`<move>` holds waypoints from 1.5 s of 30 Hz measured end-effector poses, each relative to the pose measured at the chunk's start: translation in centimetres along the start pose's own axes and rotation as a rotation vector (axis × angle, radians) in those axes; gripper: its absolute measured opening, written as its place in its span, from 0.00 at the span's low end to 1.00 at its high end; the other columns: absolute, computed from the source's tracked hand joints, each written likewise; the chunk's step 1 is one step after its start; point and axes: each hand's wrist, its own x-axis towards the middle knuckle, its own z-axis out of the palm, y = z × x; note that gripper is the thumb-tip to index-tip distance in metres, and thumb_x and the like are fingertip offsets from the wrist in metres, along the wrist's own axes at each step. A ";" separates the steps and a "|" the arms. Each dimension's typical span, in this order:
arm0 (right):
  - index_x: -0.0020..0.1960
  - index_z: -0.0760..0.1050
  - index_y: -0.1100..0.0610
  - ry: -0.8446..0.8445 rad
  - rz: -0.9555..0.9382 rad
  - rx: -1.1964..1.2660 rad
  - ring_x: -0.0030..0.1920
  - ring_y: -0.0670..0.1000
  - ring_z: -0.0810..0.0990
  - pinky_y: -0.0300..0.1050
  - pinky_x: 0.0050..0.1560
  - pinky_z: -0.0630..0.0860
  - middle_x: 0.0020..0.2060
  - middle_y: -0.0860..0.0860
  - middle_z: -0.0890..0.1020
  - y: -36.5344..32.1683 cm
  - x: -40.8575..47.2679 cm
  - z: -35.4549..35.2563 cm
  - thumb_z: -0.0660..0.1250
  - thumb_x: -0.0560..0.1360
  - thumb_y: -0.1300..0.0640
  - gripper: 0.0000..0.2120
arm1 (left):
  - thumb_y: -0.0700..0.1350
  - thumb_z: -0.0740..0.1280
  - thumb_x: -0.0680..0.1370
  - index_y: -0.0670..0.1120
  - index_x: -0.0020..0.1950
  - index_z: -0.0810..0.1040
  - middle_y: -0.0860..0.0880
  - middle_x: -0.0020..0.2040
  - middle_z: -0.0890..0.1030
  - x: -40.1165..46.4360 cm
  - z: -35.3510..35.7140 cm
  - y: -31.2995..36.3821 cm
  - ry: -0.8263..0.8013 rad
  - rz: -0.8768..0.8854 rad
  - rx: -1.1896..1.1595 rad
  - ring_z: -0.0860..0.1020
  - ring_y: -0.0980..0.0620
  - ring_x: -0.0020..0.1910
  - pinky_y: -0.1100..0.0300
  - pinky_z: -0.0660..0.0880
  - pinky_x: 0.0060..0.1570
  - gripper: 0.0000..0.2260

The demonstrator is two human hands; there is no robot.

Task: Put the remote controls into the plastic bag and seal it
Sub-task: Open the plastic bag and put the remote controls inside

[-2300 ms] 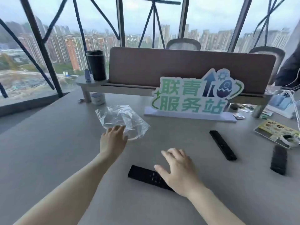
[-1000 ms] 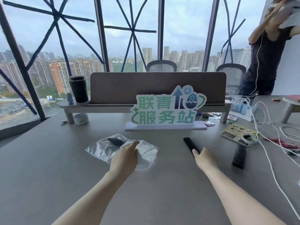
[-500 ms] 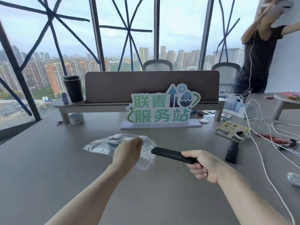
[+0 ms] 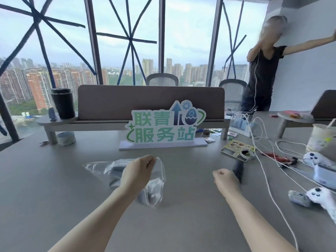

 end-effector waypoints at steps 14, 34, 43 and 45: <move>0.53 0.78 0.60 0.037 0.224 -0.388 0.47 0.60 0.82 0.47 0.44 0.73 0.46 0.58 0.83 5.4 9.2 -4.0 0.68 0.73 0.48 0.16 | 0.51 0.60 0.79 0.49 0.45 0.82 0.50 0.35 0.82 3.8 0.5 4.8 0.041 0.142 0.001 0.79 0.46 0.36 0.55 0.78 0.39 0.13; 0.43 0.81 0.58 -0.511 -0.126 0.184 0.20 0.48 0.65 0.43 0.24 0.61 0.30 0.51 0.83 -3.6 -7.5 2.1 0.65 0.78 0.52 0.11 | 0.52 0.62 0.77 0.47 0.30 0.73 0.51 0.26 0.75 -0.6 0.6 3.6 -0.073 -0.033 0.016 0.73 0.47 0.29 0.59 0.68 0.29 0.17; 0.51 0.79 0.52 -0.258 -0.357 -0.211 0.46 0.56 0.82 0.46 0.43 0.73 0.42 0.50 0.83 -3.0 -6.1 5.7 0.64 0.75 0.48 0.11 | 0.53 0.64 0.75 0.50 0.44 0.81 0.50 0.36 0.80 -1.8 -0.6 3.0 -0.200 0.029 0.101 0.73 0.49 0.35 0.59 0.67 0.31 0.09; 0.42 0.81 0.57 -0.173 -0.357 -0.150 0.42 0.57 0.81 0.47 0.41 0.73 0.36 0.51 0.83 -3.0 -5.7 6.1 0.63 0.76 0.55 0.10 | 0.54 0.66 0.71 0.58 0.58 0.78 0.51 0.48 0.84 -2.3 -1.2 2.4 -0.317 0.001 0.205 0.75 0.50 0.41 0.60 0.70 0.38 0.16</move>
